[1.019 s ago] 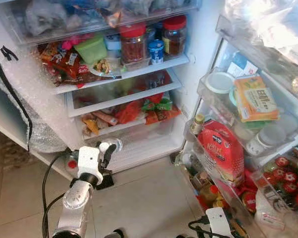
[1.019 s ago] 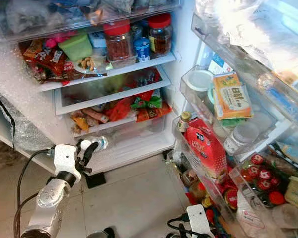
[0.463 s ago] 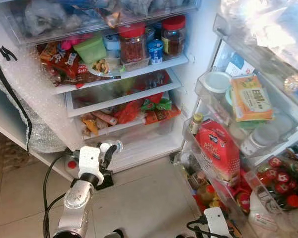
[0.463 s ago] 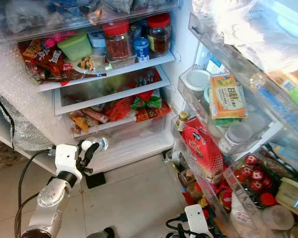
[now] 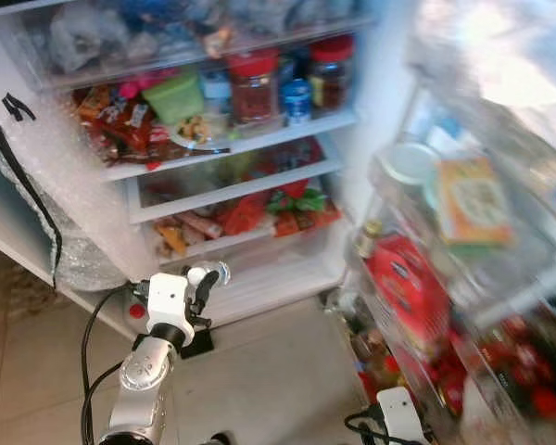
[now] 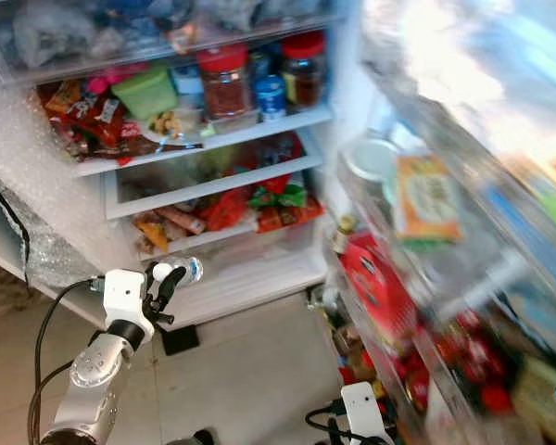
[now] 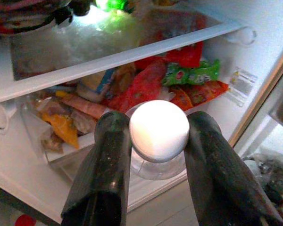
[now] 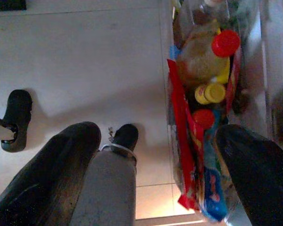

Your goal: Restocking fridge

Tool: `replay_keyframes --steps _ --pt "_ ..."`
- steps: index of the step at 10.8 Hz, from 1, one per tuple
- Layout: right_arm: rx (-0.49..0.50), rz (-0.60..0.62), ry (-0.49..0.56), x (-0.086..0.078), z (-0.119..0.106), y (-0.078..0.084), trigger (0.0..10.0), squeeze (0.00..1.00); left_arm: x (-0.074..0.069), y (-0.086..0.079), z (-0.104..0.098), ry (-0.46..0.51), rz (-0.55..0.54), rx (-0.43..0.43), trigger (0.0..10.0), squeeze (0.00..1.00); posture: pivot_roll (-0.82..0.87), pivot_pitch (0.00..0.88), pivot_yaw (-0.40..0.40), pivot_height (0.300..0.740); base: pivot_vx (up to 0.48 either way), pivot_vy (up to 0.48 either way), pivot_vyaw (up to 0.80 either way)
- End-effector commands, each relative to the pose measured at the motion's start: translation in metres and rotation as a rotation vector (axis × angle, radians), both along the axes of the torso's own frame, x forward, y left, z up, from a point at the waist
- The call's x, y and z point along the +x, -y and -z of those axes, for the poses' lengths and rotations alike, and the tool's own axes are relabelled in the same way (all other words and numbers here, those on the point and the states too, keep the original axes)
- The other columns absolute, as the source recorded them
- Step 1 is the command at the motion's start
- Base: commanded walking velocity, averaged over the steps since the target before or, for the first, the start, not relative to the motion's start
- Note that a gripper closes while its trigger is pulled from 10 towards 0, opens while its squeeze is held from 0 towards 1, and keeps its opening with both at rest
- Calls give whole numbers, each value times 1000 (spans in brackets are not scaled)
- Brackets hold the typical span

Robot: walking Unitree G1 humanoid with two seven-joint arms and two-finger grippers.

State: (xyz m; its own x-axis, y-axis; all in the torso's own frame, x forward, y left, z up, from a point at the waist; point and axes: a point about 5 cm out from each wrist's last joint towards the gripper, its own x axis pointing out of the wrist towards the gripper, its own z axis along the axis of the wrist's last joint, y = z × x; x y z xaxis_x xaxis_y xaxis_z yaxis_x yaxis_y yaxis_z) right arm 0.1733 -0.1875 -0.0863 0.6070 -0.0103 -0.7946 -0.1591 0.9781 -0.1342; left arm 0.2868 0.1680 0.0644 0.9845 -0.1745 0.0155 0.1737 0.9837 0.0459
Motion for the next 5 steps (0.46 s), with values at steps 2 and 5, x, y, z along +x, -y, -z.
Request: replay_keyframes --steps 2,5 --pt "3 -7 -26 -6 3 -2 10000 0 -2 -1 -1 -1 -3 -8 10000 0 113 186 35 740 270 0 0" --pt "0 -10 -29 -6 3 0 10000 0 -1 0 -1 -2 0 -9 10000 0 113 184 35 740 269 0 0"
